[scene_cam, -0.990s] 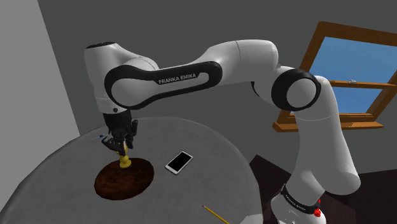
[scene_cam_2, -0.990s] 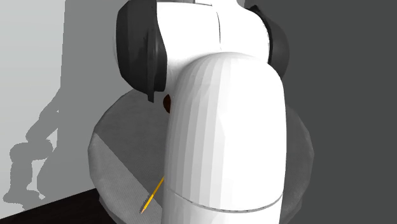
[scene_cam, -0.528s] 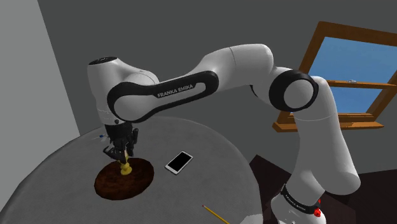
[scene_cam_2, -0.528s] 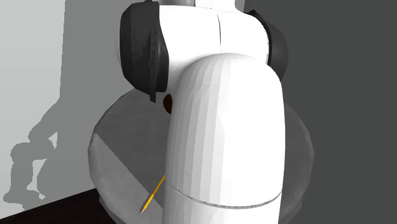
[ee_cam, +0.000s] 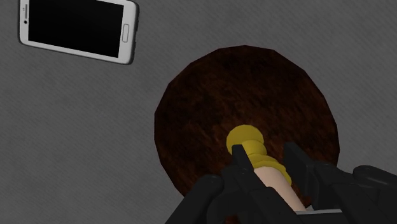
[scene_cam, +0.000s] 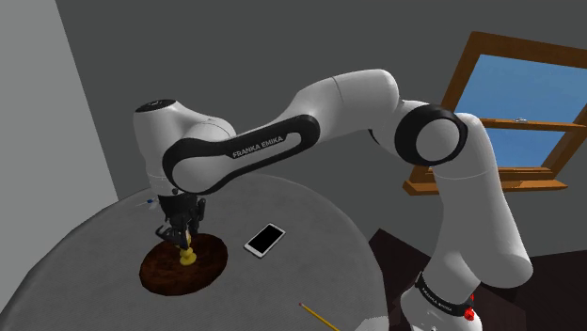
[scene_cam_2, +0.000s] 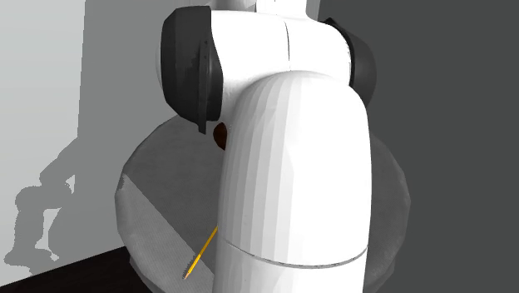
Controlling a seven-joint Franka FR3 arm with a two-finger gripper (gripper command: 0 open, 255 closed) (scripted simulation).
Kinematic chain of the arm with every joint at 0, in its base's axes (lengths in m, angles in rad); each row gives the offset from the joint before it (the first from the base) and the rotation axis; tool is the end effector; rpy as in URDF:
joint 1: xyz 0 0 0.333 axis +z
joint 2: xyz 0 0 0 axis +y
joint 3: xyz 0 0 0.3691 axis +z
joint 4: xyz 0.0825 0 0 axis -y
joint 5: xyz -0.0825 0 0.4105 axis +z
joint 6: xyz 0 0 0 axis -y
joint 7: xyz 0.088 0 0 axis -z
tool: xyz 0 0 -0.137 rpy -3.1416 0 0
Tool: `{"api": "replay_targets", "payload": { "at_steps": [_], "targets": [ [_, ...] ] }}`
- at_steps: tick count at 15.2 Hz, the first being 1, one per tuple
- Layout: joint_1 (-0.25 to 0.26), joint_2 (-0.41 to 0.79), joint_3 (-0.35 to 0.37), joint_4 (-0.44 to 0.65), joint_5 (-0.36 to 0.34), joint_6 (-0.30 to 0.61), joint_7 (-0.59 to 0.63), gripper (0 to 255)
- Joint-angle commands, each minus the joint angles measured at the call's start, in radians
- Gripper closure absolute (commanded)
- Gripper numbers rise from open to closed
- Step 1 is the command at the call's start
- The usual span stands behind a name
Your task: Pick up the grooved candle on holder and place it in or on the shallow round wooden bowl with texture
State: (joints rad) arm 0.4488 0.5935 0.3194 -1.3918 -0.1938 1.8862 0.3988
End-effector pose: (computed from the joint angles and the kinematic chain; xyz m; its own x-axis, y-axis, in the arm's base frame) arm 0.5894 0.4769 0.3736 0.9231 0.3794 -0.0623 0.3817 -0.9238 0.0295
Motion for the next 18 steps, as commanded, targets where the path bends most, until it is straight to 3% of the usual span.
{"api": "replay_targets", "payload": {
  "at_steps": [1,3,4,9,13,18],
  "targets": [
    [0.000,0.001,0.000,0.000,0.000,0.001,0.000,255],
    [0.000,0.001,0.000,0.000,0.000,0.001,0.000,255],
    [0.000,0.001,0.000,0.000,0.000,0.001,0.000,0],
    [0.000,0.001,0.000,0.000,0.000,0.001,0.000,0],
    [0.010,-0.011,0.005,0.110,0.008,-0.119,-0.008,0],
    [0.010,-0.011,0.005,0.110,0.008,-0.119,-0.008,0]
  ]
}}
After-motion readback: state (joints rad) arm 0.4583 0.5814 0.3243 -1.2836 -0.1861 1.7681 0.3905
